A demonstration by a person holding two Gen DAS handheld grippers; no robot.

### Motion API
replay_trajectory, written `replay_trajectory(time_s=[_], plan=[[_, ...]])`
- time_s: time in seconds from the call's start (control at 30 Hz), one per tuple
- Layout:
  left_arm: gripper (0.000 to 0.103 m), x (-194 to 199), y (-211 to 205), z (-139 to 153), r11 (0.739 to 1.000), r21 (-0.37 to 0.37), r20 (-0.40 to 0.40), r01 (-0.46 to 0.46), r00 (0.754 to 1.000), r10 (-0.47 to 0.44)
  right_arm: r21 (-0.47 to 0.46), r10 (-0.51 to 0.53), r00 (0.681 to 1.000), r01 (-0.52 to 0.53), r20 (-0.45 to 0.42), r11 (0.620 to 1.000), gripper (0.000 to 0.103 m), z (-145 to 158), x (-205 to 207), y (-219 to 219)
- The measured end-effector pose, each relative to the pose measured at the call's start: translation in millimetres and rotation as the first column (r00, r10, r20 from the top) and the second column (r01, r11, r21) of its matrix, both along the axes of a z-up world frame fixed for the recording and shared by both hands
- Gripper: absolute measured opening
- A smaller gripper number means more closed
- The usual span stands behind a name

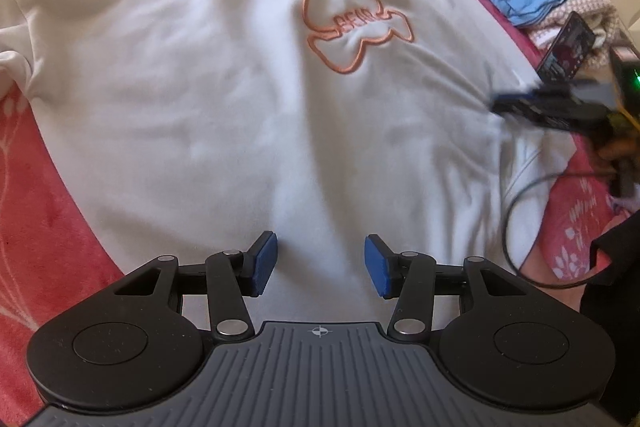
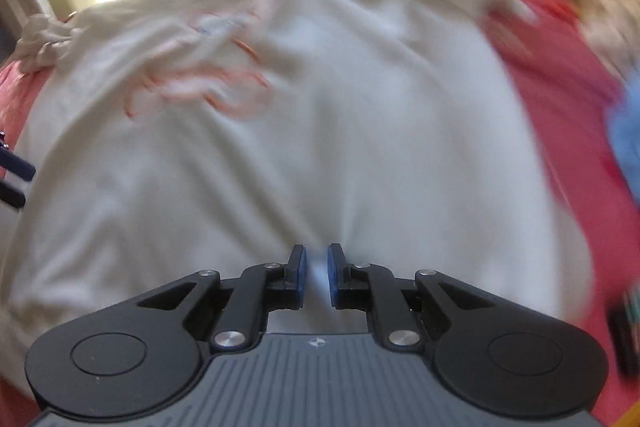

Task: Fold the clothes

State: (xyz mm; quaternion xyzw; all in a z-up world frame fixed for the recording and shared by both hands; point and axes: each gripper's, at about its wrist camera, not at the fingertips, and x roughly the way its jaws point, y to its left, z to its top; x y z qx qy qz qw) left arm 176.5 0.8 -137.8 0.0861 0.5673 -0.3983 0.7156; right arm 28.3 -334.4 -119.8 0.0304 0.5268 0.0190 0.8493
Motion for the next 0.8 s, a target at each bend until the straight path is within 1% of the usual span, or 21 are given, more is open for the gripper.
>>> replay_trajectory(time_s=[0.07,0.13,0.17,0.2,0.27,0.33,0.4,0.47,0.5,0.53,0.57,0.6,0.63,0.67,0.7,0.77,0.8], plan=[[0.048,2,2,-2,1.0,-0.005,-0.007,-0.001,1.0,0.0,-0.02,-0.039,0.999,0.039,-0.015,0.999,0.012,-1,-9,-10],[0.048,4,4,-3,1.0,-0.011,-0.02,-0.009,1.0,0.009,-0.021,-0.073,0.996,0.072,-0.043,0.997,0.012,8,-30,-20],[0.048,4,3,-2,1.0,-0.01,-0.018,-0.01,1.0,0.01,-0.034,-0.081,0.996,0.08,-0.04,0.996,0.012,15,-32,-22],[0.048,4,3,-2,1.0,-0.009,-0.017,-0.012,1.0,0.012,-0.048,-0.081,0.997,0.081,-0.015,0.996,0.012,23,-31,-23],[0.048,4,2,-2,1.0,-0.006,-0.013,-0.014,1.0,0.014,-0.054,-0.083,0.995,0.086,0.052,0.995,0.012,34,-23,-26],[0.048,3,2,-1,1.0,-0.002,-0.01,-0.017,1.0,0.017,-0.049,-0.082,0.992,0.087,0.095,0.995,0.012,32,-4,-30],[0.048,2,1,0,1.0,0.005,-0.008,-0.019,1.0,0.019,-0.072,-0.071,0.992,0.079,0.101,0.994,0.012,22,17,-32],[0.048,3,2,1,1.0,0.012,-0.004,-0.018,1.0,0.018,-0.133,-0.087,0.993,0.097,0.08,0.986,0.012,9,24,-43],[0.048,2,2,1,1.0,0.013,-0.003,-0.019,1.0,0.019,-0.156,-0.116,0.991,0.125,0.067,0.98,0.012,4,23,-52],[0.048,2,3,1,1.0,0.012,-0.005,-0.022,1.0,0.022,-0.164,-0.17,0.984,0.177,0.057,0.97,0.012,1,16,-66],[0.048,3,3,0,1.0,0.008,-0.008,-0.024,1.0,0.024,-0.16,-0.233,0.971,0.237,0.049,0.958,0.01,-1,7,-80],[0.048,3,4,-2,1.0,0.005,-0.011,-0.026,1.0,0.026,-0.135,-0.307,0.951,0.31,0.044,0.941,0.011,1,-7,-95],[0.048,4,4,-3,1.0,0.004,-0.013,-0.026,1.0,0.026,-0.122,-0.359,0.932,0.361,0.043,0.924,0.014,5,-18,-105],[0.048,4,4,-4,1.0,0.003,-0.016,-0.024,1.0,0.024,-0.128,-0.375,0.926,0.379,0.05,0.917,0.014,11,-26,-106],[0.048,5,3,-5,1.0,0.004,-0.017,-0.022,1.0,0.022,-0.127,-0.373,0.926,0.378,0.065,0.917,0.014,18,-32,-104],[0.048,5,3,-4,1.0,0.004,-0.018,-0.021,1.0,0.021,-0.103,-0.304,0.946,0.315,0.113,0.944,0.014,30,-35,-88],[0.048,5,2,-4,1.0,0.005,-0.019,-0.022,1.0,0.022,-0.076,-0.267,0.956,0.278,0.125,0.958,0.014,31,-32,-78]])
